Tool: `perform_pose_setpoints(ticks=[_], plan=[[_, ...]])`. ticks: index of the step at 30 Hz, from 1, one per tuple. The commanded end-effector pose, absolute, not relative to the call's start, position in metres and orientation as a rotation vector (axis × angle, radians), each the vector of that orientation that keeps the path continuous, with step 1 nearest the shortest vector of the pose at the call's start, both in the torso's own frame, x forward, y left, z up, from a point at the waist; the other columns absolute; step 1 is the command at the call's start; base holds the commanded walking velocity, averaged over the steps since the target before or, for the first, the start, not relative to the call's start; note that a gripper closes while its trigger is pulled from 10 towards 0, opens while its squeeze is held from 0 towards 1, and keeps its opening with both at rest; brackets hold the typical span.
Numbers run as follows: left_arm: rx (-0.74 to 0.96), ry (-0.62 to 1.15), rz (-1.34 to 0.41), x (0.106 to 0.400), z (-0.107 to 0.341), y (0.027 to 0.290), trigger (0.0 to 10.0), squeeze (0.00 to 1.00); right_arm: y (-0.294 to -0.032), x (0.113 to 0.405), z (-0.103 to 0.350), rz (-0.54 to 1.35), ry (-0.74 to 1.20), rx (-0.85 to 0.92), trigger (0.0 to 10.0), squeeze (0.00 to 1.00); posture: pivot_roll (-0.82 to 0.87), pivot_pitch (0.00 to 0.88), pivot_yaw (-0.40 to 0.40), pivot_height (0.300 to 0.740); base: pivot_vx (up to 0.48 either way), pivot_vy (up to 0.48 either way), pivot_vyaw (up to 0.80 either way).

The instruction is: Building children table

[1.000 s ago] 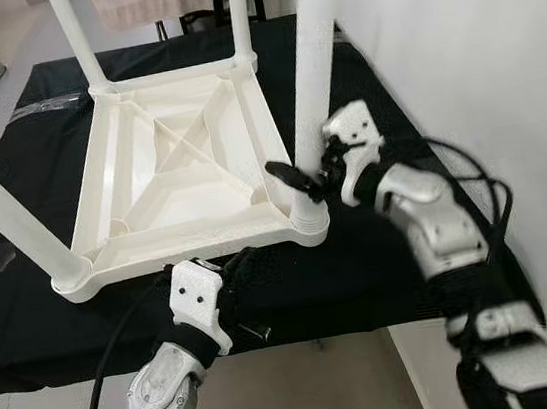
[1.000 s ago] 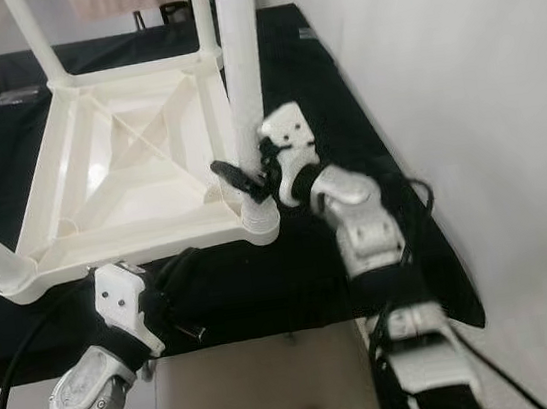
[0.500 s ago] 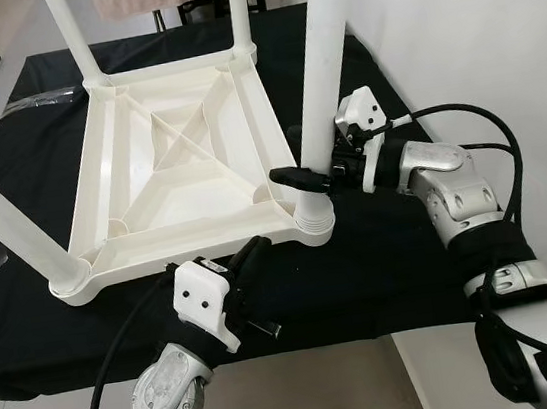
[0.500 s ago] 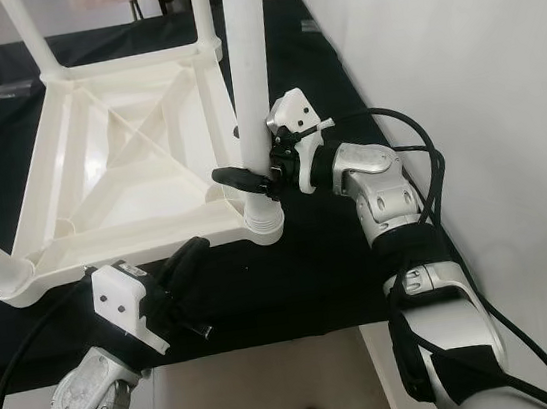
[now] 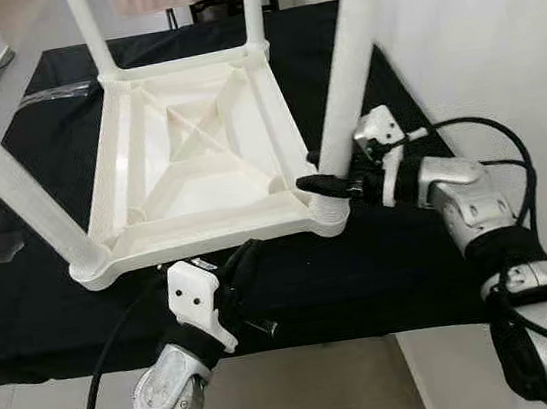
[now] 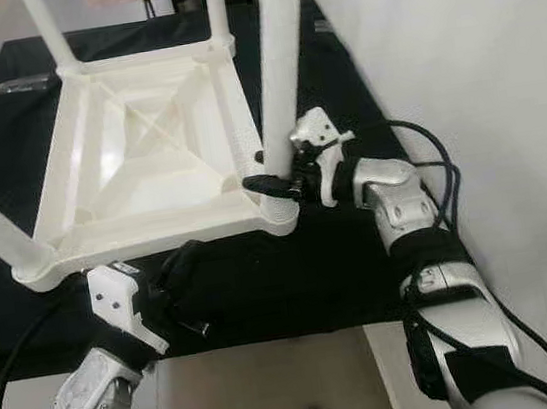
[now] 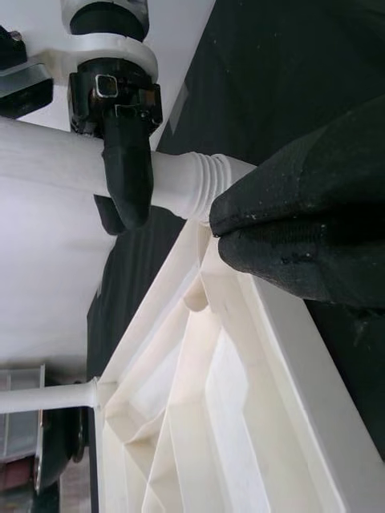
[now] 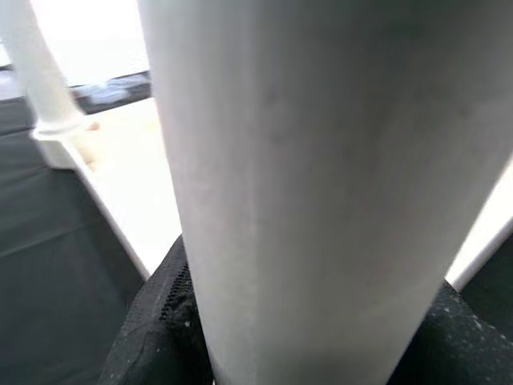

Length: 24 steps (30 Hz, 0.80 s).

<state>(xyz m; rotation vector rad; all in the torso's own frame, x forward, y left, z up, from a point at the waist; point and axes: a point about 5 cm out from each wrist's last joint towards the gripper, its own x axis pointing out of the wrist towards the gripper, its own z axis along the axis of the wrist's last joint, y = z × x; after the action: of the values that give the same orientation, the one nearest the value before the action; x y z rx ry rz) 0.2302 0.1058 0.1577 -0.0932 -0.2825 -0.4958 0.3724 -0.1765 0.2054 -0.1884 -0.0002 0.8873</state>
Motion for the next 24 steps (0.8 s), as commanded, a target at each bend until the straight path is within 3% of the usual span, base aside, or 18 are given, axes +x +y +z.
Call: perform_pose_setpoints(ticks=[1, 3, 5, 6, 8, 9, 12, 16, 17, 18, 19, 21, 22, 24], plan=[[-0.086, -0.252, -0.477, 0.228, 0.152, 0.108, 10.0, 0.00, -0.193, 0.366, 0.180, 0.725, 0.121, -0.166, 0.0, 0.00, 0.06, 0.178, -0.032, 0.740, 0.000, 0.000, 0.00], [-0.086, -0.252, -0.477, 0.228, 0.152, 0.108, 10.0, 0.00, -0.193, 0.366, 0.180, 0.725, 0.121, -0.166, 0.0, 0.00, 0.06, 0.178, -0.032, 0.740, 0.000, 0.000, 0.00], [-0.058, -0.251, -0.460, 0.226, 0.151, 0.111, 10.0, 0.00, -0.213, 0.353, 0.150, 0.356, 0.239, -0.137, 0.0, 0.00, 0.09, 0.177, -0.024, 0.740, 0.000, 0.000, 0.00], [-0.058, -0.251, -0.460, 0.226, 0.151, 0.111, 10.0, 0.00, -0.213, 0.353, 0.150, 0.356, 0.239, -0.137, 0.0, 0.00, 0.09, 0.177, -0.024, 0.740, 0.000, 0.000, 0.00], [-0.048, -0.240, -0.466, 0.225, 0.149, 0.113, 10.0, 0.00, -0.186, 0.317, 0.132, 0.190, 0.255, -0.091, 0.0, 0.00, 0.09, 0.179, -0.014, 0.740, 0.000, 0.000, 0.00], [-0.048, -0.240, -0.466, 0.225, 0.149, 0.113, 10.0, 0.00, -0.186, 0.317, 0.132, 0.190, 0.255, -0.091, 0.0, 0.00, 0.09, 0.179, -0.014, 0.740, 0.000, 0.000, 0.00], [-0.086, -0.216, -0.502, 0.226, 0.146, 0.113, 10.0, 0.00, -0.146, 0.300, 0.138, 0.245, 0.202, -0.038, 0.0, 0.00, 0.08, 0.161, -0.005, 0.740, 0.000, 0.000, 0.00], [-0.112, -0.207, -0.518, 0.226, 0.145, 0.112, 10.0, 0.00, -0.139, 0.306, 0.139, 0.265, 0.184, -0.048, 0.0, 0.00, 0.09, 0.159, -0.012, 0.740, 0.000, 0.000, 0.00], [-0.114, -0.205, -0.521, 0.226, 0.144, 0.112, 10.0, 0.00, -0.137, 0.310, 0.144, 0.274, 0.172, -0.057, 6.4, 0.00, 0.09, 0.156, -0.014, 0.740, 0.000, 0.000, 0.00], [-0.114, -0.205, -0.521, 0.226, 0.144, 0.112, 10.0, 0.00, -0.137, 0.310, 0.144, 0.274, 0.172, -0.057, 6.4, 0.00, 0.09, 0.156, -0.014, 0.740, 0.000, 0.000, 0.00], [-0.113, -0.203, -0.520, 0.226, 0.144, 0.111, 10.0, 0.00, -0.135, 0.313, 0.150, 0.289, 0.162, -0.059, 10.0, 0.00, 0.08, 0.155, -0.015, 0.740, 0.000, 0.000, 0.00], [-0.112, -0.203, -0.519, 0.226, 0.144, 0.111, 10.0, 0.00, -0.134, 0.317, 0.157, 0.310, 0.135, -0.042, 10.0, 0.04, 0.08, 0.152, -0.016, 0.740, 0.000, 0.000, 0.00], [-0.113, -0.203, -0.517, 0.227, 0.144, 0.110, 10.0, 0.00, -0.130, 0.324, 0.172, 0.369, 0.068, -0.018, 10.0, 1.00, 0.07, 0.147, -0.015, 0.740, 0.000, 0.000, 0.00], [-0.113, -0.203, -0.515, 0.227, 0.144, 0.110, 10.0, 0.00, -0.128, 0.333, 0.192, 0.457, -0.047, -0.020, 10.0, 1.00, 0.08, 0.144, -0.010, 0.740, 0.000, 0.000, 0.00]])
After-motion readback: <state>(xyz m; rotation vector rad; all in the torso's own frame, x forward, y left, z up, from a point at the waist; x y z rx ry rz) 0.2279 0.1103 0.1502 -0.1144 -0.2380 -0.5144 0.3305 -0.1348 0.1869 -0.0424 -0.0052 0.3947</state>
